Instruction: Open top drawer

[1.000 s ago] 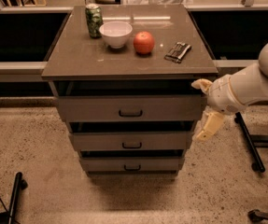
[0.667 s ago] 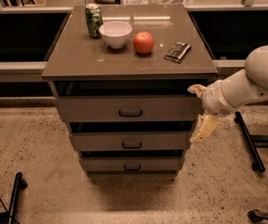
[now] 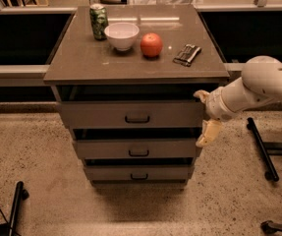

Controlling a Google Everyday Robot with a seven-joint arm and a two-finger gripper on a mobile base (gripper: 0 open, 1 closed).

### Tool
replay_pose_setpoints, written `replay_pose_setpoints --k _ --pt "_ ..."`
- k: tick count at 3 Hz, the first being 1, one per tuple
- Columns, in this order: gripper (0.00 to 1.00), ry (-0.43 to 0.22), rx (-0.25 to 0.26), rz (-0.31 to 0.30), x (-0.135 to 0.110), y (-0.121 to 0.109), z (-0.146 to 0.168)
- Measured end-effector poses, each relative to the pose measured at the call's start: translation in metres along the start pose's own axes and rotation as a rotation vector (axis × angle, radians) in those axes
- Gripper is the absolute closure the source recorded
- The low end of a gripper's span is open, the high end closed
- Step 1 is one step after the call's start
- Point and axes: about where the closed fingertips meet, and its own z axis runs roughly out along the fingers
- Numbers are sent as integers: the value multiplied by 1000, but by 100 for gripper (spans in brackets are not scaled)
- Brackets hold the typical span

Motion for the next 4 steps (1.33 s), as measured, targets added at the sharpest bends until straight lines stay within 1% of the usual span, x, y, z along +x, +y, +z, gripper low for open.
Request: replay_pose_setpoints --k 1,2,3,4 --pt "0 25 32 -4 7 -17 19" --pt "1 51 50 -4 9 -33 37" --pt "19 64 49 -4 8 -41 51" --pt "22 73 46 -8 6 -40 58"
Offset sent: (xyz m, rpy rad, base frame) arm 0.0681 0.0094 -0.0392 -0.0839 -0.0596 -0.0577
